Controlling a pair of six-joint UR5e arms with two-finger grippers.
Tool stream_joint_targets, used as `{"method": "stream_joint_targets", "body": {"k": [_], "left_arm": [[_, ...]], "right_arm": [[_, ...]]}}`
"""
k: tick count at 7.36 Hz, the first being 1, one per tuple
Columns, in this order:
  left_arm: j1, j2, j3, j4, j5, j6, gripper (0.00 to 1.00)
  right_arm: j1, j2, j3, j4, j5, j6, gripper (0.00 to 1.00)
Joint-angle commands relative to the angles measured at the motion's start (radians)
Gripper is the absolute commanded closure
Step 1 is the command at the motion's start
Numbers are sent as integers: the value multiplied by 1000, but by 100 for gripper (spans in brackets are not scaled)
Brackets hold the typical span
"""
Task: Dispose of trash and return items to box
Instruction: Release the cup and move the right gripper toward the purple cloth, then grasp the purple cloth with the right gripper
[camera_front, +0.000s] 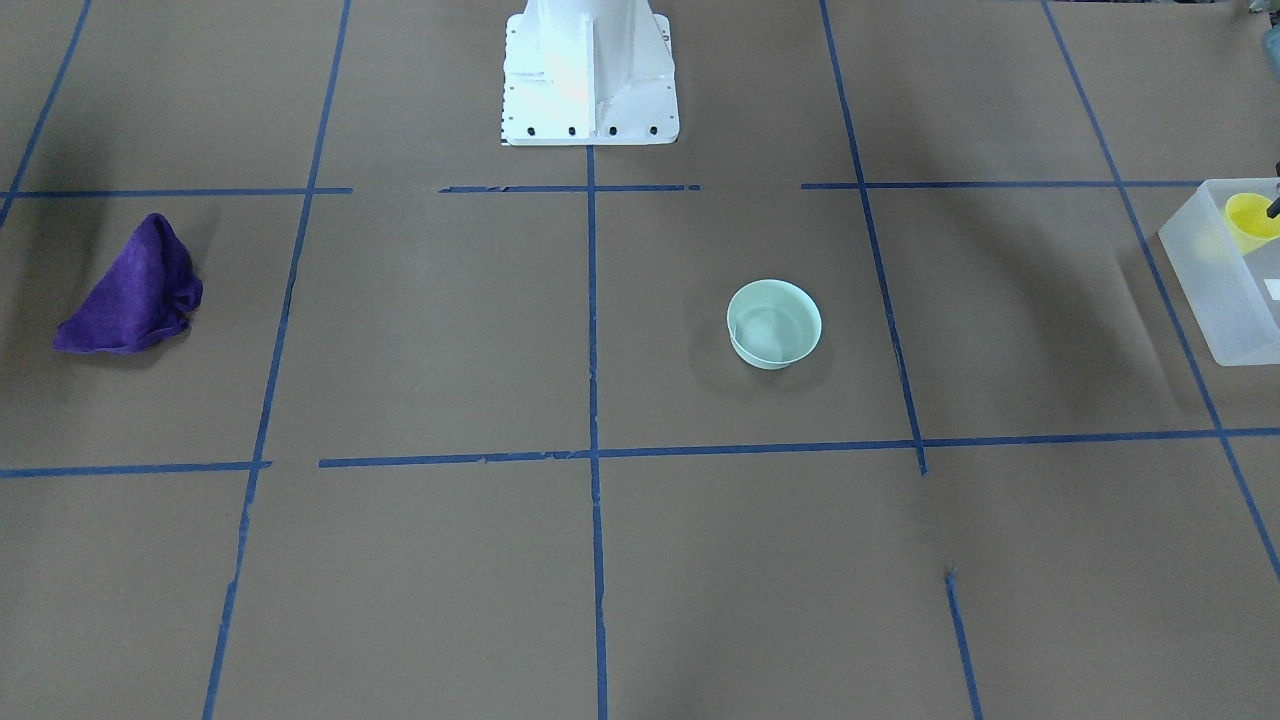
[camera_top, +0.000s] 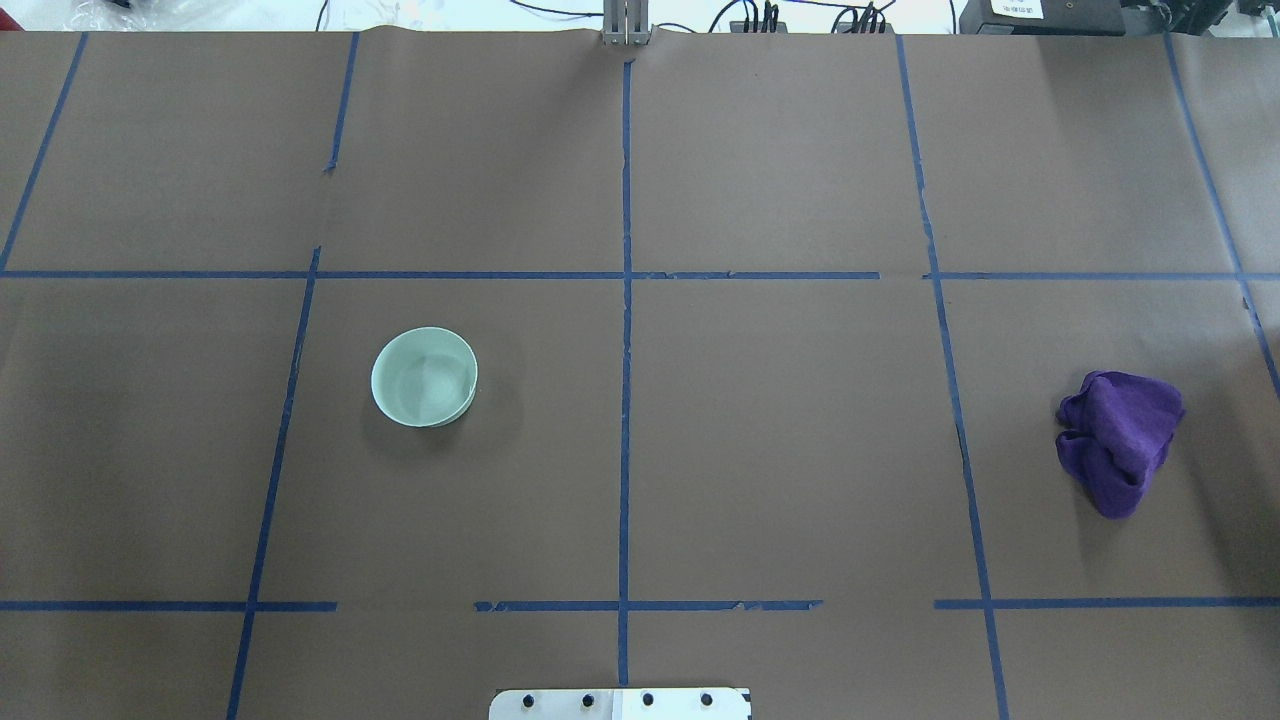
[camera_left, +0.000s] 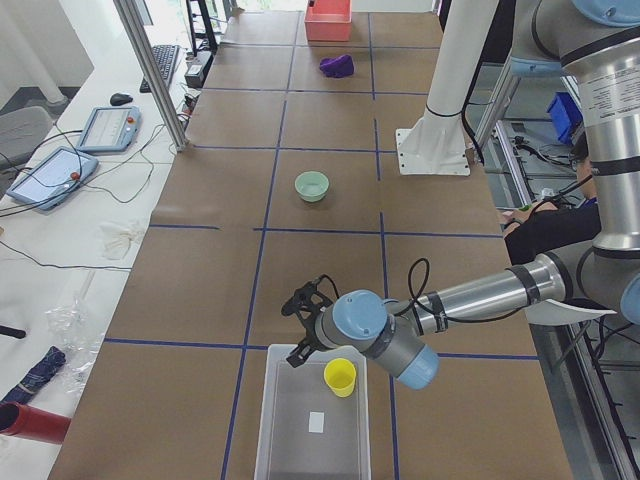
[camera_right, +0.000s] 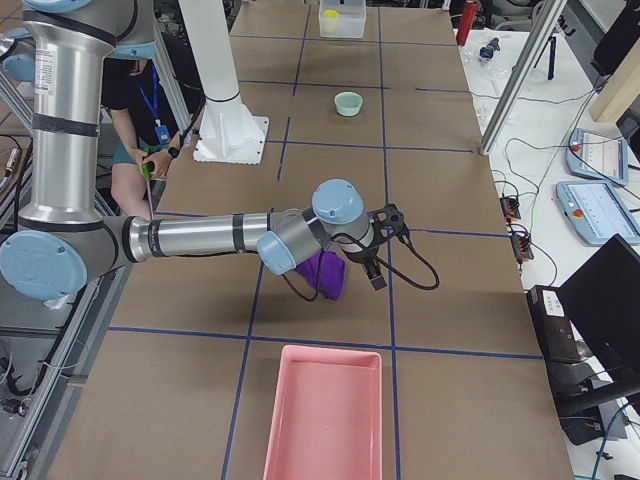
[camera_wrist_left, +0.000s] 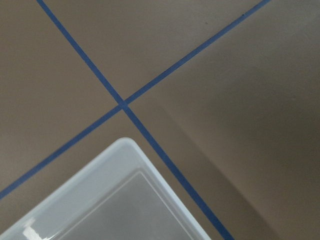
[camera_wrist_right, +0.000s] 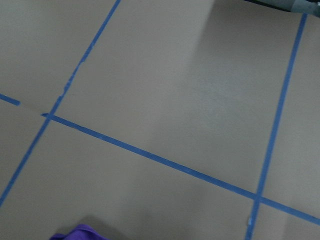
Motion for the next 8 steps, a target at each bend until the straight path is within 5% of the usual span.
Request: {"method": "stream_joint_targets", "body": {"k": [1, 3, 5, 6, 8], "left_arm": [[-1, -33, -111, 149, 1, -2, 0], [-1, -40, -123, 149, 1, -2, 0], [-3, -50, -123, 149, 0, 0, 0], [-3, -51, -123, 149, 0, 0, 0], [-3, -56, -123, 149, -2, -2, 0]], "right_arm": [[-169, -77, 38, 201, -21, 298, 1], [-437, -212, 228, 201, -278, 541, 1], [-718, -213, 258, 197, -592, 683, 2], [-769, -216, 247, 174, -638, 682, 9], [-849, -223, 230, 70, -734, 604, 79]]}}
